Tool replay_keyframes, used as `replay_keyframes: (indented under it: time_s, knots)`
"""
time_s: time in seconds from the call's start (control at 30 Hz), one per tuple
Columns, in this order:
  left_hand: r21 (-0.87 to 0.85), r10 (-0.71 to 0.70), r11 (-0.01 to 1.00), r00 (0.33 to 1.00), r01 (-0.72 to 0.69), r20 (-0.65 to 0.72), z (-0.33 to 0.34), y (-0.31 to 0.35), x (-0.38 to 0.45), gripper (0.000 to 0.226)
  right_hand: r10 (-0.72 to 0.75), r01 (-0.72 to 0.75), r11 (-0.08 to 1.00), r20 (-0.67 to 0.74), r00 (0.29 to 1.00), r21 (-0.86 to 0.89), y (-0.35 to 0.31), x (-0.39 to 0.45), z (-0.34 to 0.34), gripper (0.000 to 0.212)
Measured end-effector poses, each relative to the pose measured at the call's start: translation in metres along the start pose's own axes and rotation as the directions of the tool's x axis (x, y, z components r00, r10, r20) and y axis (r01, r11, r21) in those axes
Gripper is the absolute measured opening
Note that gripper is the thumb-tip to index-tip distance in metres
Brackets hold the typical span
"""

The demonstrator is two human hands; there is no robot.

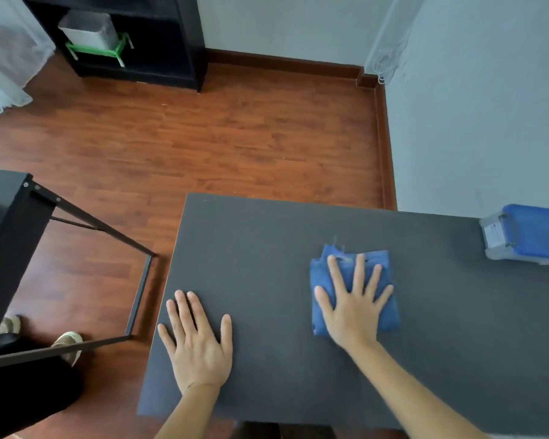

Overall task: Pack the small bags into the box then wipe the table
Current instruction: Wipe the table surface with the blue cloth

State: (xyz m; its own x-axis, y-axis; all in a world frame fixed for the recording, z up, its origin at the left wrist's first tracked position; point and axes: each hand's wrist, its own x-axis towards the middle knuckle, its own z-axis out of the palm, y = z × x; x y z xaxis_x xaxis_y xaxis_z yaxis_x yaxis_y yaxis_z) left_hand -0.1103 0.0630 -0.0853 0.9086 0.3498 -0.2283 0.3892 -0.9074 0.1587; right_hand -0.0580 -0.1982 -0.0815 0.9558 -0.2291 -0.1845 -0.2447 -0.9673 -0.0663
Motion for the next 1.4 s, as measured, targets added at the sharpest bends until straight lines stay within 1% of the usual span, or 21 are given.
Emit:
replay_keyframes:
  time_s: [0.07,0.13,0.17,0.23,0.3,0.33,0.37,0.43,0.47,0.5,0.57,0.63,0.7,0.77,0.87,0.93,0.97,1.03,1.1,1.27,1.4]
  knots:
    - [-0.012,0.012,1.000,1.000,-0.012,-0.001,-0.001,0.001,-0.002,0.081,-0.287,0.288,0.955,0.016,0.958,-0.076,0.011,-0.068,0.023,0.067]
    - [-0.012,0.018,1.000,1.000,-0.018,-0.018,-0.001,0.001,-0.001,0.080,-0.341,0.344,0.936,0.057,0.938,-0.073,0.056,-0.099,0.025,0.067]
    - [-0.016,0.016,1.000,1.000,-0.016,-0.011,-0.001,0.000,0.000,0.080,-0.270,0.274,0.959,0.060,0.961,-0.079,0.082,-0.099,0.021,0.067]
    - [-0.030,0.029,0.999,1.000,-0.029,-0.003,0.000,0.001,-0.001,0.080,0.044,-0.041,0.997,0.044,0.998,-0.059,0.118,-0.074,0.005,0.070]
    - [-0.026,0.041,0.999,0.999,-0.042,-0.021,0.002,0.000,-0.001,0.079,0.389,-0.391,0.917,0.041,0.920,0.085,0.115,-0.023,-0.013,0.075]
    - [-0.020,0.045,0.999,0.999,-0.046,-0.023,0.003,-0.001,0.000,0.079,0.491,-0.490,0.858,0.034,0.870,0.155,0.099,0.003,-0.019,0.075]
    - [-0.014,0.051,0.999,0.998,-0.052,-0.025,0.003,-0.001,0.000,0.079,0.513,-0.511,0.839,0.043,0.858,0.188,0.078,0.023,-0.023,0.073]
    - [-0.004,0.059,0.998,0.998,-0.059,-0.022,0.004,-0.003,0.000,0.079,0.358,-0.361,0.920,0.052,0.932,0.151,0.026,0.038,-0.017,0.068]
    - [-0.002,0.062,0.998,0.998,-0.062,-0.012,0.005,-0.004,0.000,0.079,0.187,-0.189,0.976,0.032,0.982,0.108,0.003,0.030,-0.010,0.067]
    - [0.001,0.074,0.997,0.997,-0.074,-0.006,0.005,-0.005,0.000,0.080,-0.015,0.014,0.998,0.019,1.000,0.056,-0.015,0.013,0.000,0.065]
    - [0.021,0.133,0.991,0.991,-0.133,-0.014,0.005,-0.010,0.005,0.081,-0.322,0.323,0.946,0.022,0.946,-0.028,-0.016,-0.026,0.014,0.064]
    - [0.059,0.217,0.974,0.976,-0.217,0.000,0.004,-0.020,0.010,0.082,-0.429,0.429,0.901,0.021,0.903,-0.057,0.028,-0.031,0.016,0.063]
    - [0.084,0.277,0.957,0.961,-0.276,0.001,0.002,-0.028,0.013,0.083,-0.273,0.274,0.958,0.026,0.962,-0.087,0.083,-0.010,0.003,0.064]
    - [0.079,0.243,0.967,0.970,-0.241,-0.017,0.002,-0.027,0.013,0.086,0.040,-0.037,0.998,0.049,0.998,-0.054,0.125,0.026,-0.011,0.065]
    - [0.030,0.081,0.996,0.996,-0.081,-0.024,-0.001,-0.014,0.011,0.092,0.376,-0.380,0.924,0.068,0.924,0.055,0.124,0.085,-0.027,0.069]
    - [0.018,0.041,0.999,0.999,-0.041,-0.016,-0.002,-0.010,0.011,0.093,0.431,-0.435,0.896,0.060,0.901,0.091,0.085,0.117,-0.030,0.068]
    - [0.020,0.039,0.999,0.999,-0.038,-0.014,-0.003,-0.009,0.011,0.093,0.383,-0.386,0.919,0.050,0.922,0.081,0.058,0.128,-0.027,0.068]
    - [0.030,0.042,0.999,0.999,-0.042,-0.015,-0.004,-0.011,0.012,0.093,0.166,-0.167,0.985,0.028,0.986,0.043,-0.009,0.138,-0.019,0.067]
    - [0.041,0.037,0.999,0.999,-0.036,-0.019,-0.005,-0.009,0.012,0.093,-0.055,0.055,0.998,0.024,0.998,0.028,-0.084,0.136,-0.013,0.067]
    - [0.018,0.026,1.000,0.999,-0.026,-0.018,-0.006,-0.009,0.013,0.092,-0.328,0.325,0.944,0.064,0.942,0.056,-0.250,0.122,-0.012,0.063]
    - [0.003,0.023,1.000,0.999,-0.023,-0.025,-0.004,-0.011,0.013,0.093,-0.487,0.484,0.873,0.077,0.870,0.060,-0.307,0.128,-0.010,0.055]
